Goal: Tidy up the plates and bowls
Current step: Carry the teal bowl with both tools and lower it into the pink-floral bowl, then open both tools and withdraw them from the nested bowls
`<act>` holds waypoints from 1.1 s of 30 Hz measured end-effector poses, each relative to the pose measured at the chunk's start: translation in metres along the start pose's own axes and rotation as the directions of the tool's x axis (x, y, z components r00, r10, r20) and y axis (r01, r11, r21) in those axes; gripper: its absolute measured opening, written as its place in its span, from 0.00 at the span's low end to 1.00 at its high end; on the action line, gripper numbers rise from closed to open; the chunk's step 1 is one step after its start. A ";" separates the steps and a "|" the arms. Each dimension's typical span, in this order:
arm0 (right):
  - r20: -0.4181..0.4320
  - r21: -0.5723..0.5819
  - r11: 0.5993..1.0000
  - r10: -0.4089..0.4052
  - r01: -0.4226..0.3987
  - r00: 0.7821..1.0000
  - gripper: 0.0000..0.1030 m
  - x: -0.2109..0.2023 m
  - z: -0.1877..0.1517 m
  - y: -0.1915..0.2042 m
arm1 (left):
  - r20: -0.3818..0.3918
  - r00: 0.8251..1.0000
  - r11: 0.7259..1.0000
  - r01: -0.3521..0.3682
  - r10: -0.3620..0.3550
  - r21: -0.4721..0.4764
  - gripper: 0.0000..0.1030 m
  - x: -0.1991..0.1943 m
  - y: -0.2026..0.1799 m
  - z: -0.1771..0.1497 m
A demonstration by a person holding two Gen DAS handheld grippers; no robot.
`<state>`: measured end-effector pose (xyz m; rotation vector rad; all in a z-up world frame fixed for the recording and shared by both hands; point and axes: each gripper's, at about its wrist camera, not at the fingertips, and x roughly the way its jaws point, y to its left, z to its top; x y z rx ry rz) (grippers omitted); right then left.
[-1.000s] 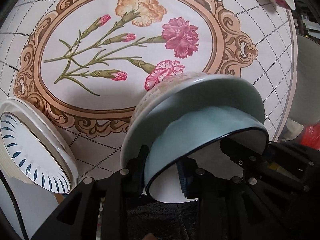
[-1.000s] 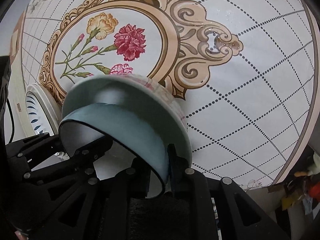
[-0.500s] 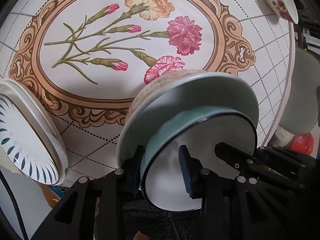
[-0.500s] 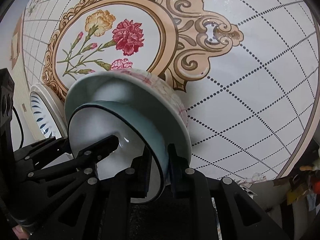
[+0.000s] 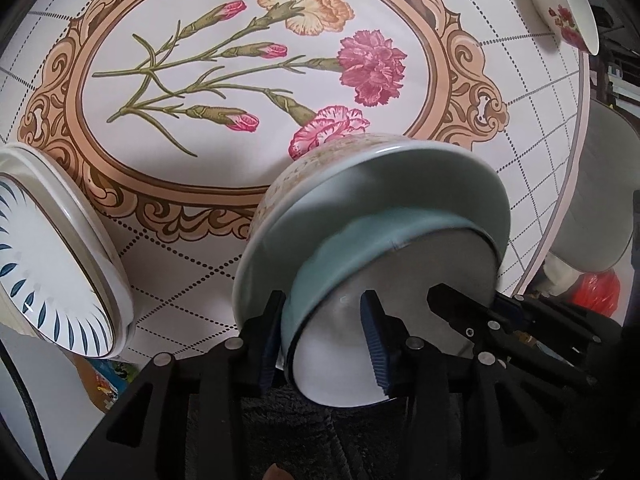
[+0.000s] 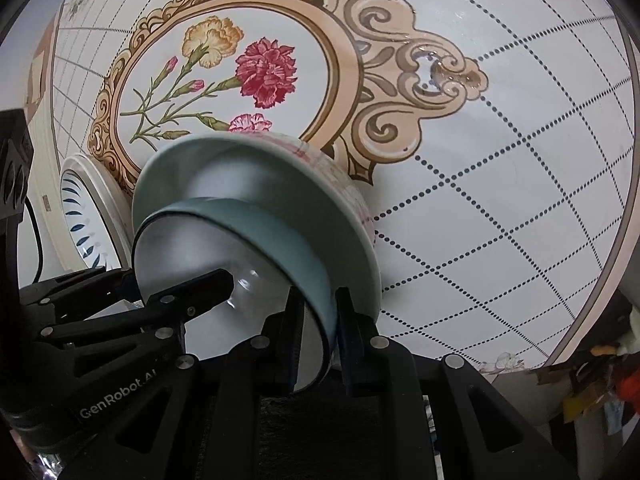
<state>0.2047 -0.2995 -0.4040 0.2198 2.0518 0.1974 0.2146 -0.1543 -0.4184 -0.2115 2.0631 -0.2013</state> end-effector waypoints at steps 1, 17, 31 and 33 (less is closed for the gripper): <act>0.007 0.001 1.000 -0.003 0.003 1.000 0.25 -0.003 -0.001 -0.002 | 0.003 1.000 1.000 0.006 -0.006 0.000 0.35 -0.001 0.001 -0.001; 0.041 0.025 0.991 0.130 -0.131 0.991 0.42 -0.013 -0.011 -0.014 | 0.068 0.996 0.998 0.062 -0.060 -0.026 0.41 -0.006 0.004 -0.029; 0.257 -0.061 0.988 -0.122 0.142 0.959 1.00 -0.063 -0.048 -0.008 | 0.301 0.939 0.985 -0.168 0.168 -0.026 0.87 -0.050 0.003 -0.079; 0.275 -0.059 0.989 -0.113 0.134 0.955 1.00 -0.063 -0.055 -0.005 | 0.330 0.926 0.983 -0.184 0.182 -0.027 0.90 -0.055 0.000 -0.081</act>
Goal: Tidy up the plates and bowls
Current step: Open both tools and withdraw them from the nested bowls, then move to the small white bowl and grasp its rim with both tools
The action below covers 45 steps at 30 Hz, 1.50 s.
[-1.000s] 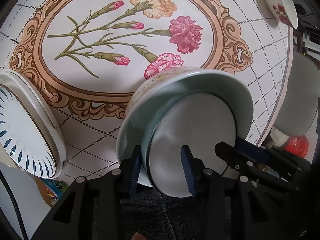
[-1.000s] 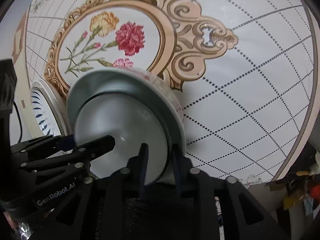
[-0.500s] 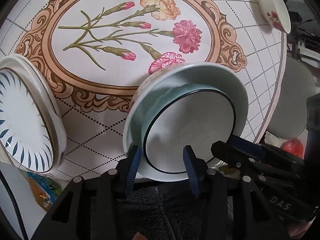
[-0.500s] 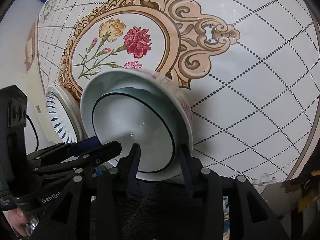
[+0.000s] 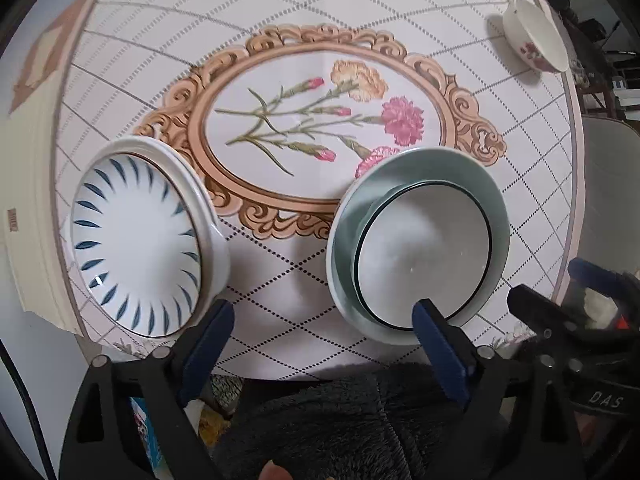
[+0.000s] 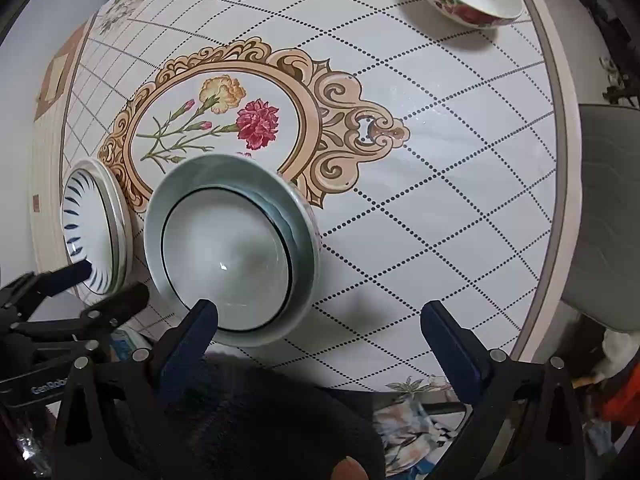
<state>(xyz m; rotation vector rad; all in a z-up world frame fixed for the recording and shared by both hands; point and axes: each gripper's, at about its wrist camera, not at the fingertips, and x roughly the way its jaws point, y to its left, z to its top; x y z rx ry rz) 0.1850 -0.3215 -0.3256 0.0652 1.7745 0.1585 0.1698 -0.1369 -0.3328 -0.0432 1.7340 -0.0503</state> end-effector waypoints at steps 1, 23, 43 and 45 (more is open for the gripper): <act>0.010 0.008 1.000 0.016 -0.016 1.000 1.00 -0.002 -0.003 0.000 | 0.014 1.000 1.000 -0.003 0.003 0.004 0.90 -0.003 -0.003 -0.001; 0.255 0.306 0.932 0.116 -0.194 0.960 0.77 -0.051 0.196 -0.225 | 0.186 0.980 0.949 0.011 -0.073 0.315 0.84 -0.050 -0.188 0.269; 0.165 0.257 0.935 0.208 -0.245 0.964 0.08 -0.004 0.249 -0.232 | 0.064 0.997 0.943 0.028 -0.052 0.332 0.07 0.002 -0.228 0.290; 0.168 0.243 0.940 0.204 -0.241 0.964 0.08 -0.010 0.246 -0.228 | 0.080 0.995 0.942 0.023 -0.053 0.335 0.07 -0.006 -0.227 0.284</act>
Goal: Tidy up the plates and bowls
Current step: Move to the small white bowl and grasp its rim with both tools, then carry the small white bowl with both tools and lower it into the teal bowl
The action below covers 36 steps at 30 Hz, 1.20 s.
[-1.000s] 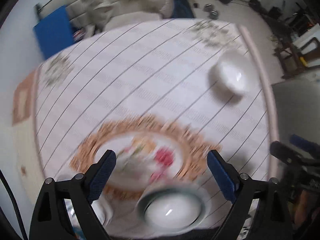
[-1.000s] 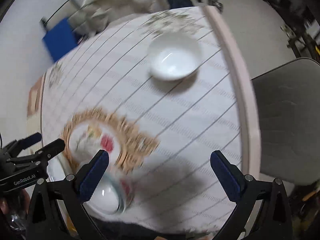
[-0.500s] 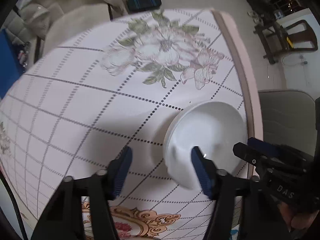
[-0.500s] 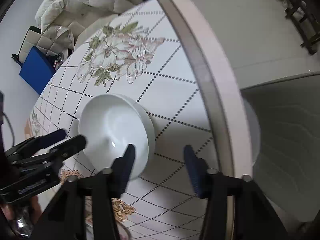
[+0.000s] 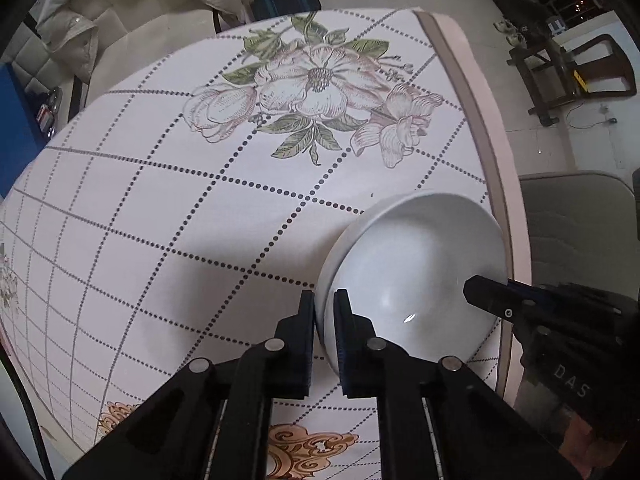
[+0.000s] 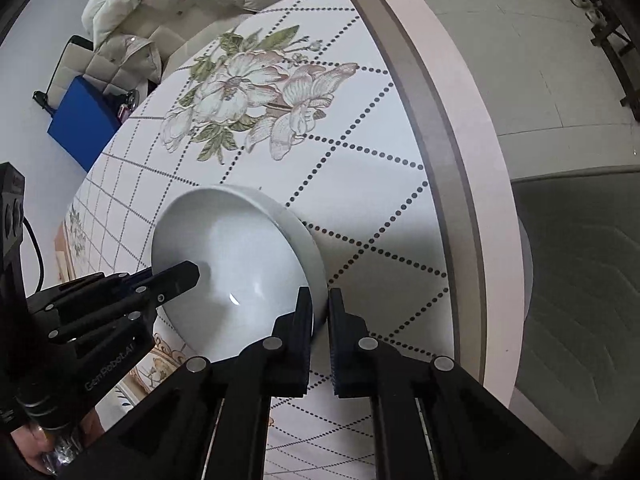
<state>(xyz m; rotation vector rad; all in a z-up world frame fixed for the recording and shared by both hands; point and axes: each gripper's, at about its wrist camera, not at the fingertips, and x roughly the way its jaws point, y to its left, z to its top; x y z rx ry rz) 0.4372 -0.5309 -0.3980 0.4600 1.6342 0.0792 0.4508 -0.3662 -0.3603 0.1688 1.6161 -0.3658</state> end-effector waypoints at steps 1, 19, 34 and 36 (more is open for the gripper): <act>0.002 -0.009 1.000 -0.001 0.001 1.000 0.08 -0.004 -0.002 0.002 | 0.012 1.000 1.000 -0.002 0.002 -0.001 0.07 -0.007 -0.001 -0.005; 0.056 -0.159 0.987 0.044 -0.034 0.997 0.08 -0.072 -0.169 0.096 | 0.115 0.993 0.998 -0.011 0.018 -0.061 0.07 -0.089 0.045 -0.178; -0.058 -0.243 0.968 -0.076 0.060 0.995 0.08 0.012 -0.297 0.158 | -0.030 0.999 0.988 -0.030 0.026 -0.154 0.07 -0.028 0.101 -0.313; -0.069 -0.246 0.967 -0.089 0.070 0.994 0.08 0.021 -0.299 0.161 | -0.050 0.998 0.987 -0.031 0.023 -0.161 0.08 -0.018 0.105 -0.318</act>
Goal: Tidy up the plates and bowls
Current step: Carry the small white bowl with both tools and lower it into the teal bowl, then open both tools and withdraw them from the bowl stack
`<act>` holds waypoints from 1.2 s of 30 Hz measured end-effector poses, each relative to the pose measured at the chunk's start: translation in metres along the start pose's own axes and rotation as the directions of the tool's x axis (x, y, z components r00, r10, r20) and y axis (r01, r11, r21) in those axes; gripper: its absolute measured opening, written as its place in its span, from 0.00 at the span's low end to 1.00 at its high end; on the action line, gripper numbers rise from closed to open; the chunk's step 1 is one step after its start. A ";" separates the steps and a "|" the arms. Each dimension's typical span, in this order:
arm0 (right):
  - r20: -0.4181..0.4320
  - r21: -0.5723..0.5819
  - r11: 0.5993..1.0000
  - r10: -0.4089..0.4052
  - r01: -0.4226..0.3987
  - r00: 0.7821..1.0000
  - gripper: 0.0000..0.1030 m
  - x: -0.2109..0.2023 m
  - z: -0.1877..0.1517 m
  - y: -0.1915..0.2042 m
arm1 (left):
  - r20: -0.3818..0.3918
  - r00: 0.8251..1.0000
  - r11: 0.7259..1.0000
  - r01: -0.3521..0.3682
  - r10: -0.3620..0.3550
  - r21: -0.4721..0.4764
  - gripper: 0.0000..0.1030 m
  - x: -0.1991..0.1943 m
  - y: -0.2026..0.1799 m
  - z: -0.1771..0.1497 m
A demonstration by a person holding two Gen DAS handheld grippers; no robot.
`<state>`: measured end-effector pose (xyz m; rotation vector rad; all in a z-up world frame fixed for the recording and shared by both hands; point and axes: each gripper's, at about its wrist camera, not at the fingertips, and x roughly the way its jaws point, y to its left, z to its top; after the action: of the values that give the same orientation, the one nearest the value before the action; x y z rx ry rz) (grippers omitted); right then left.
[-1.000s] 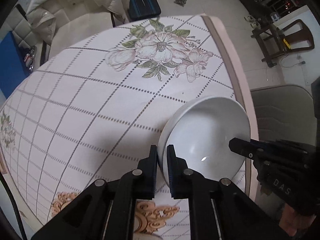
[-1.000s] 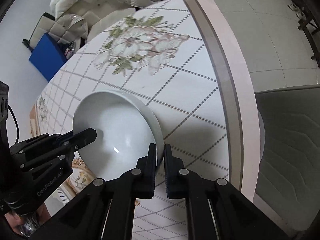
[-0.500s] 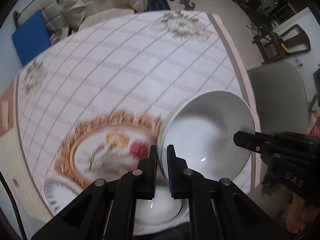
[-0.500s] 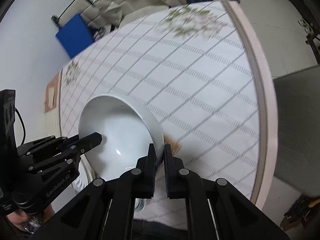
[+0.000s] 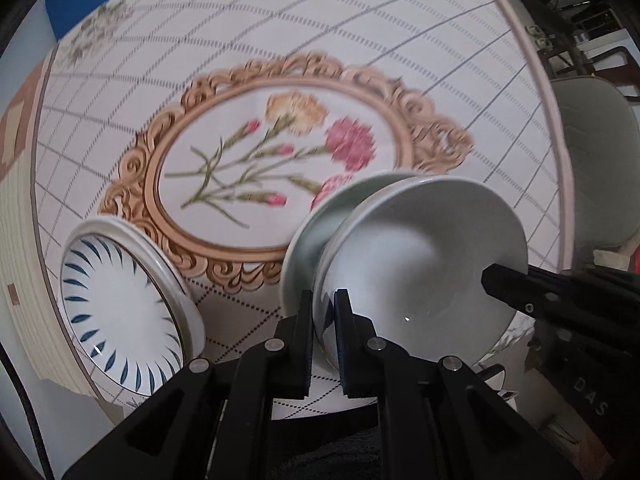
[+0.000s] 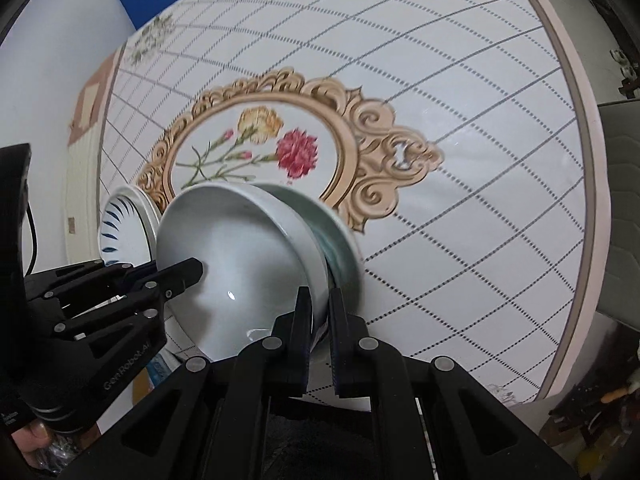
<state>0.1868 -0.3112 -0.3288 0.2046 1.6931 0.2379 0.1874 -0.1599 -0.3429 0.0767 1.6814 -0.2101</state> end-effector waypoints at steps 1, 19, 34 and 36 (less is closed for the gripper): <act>-0.006 -0.003 1.000 -0.005 0.005 1.000 0.08 0.003 0.000 0.001 | -0.009 1.000 1.000 0.003 -0.003 -0.003 0.08 0.003 0.001 0.000; -0.084 0.025 0.999 -0.045 0.048 0.995 0.11 0.029 0.006 -0.006 | -0.065 0.997 0.999 0.031 -0.033 -0.033 0.10 0.024 0.004 0.006; 0.131 -0.010 0.998 -0.060 0.062 0.990 1.00 -0.042 -0.019 -0.015 | 0.107 0.994 1.000 -0.026 0.027 -0.009 0.91 -0.047 0.028 -0.018; 0.186 -0.003 0.999 -0.037 0.038 0.982 1.00 -0.045 -0.026 -0.024 | 0.117 0.993 0.999 -0.018 0.022 -0.035 0.94 -0.043 0.039 -0.023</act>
<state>0.1669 -0.3475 -0.2886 0.1837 1.5094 0.1905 0.1773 -0.1140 -0.3015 0.0543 1.5656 -0.1681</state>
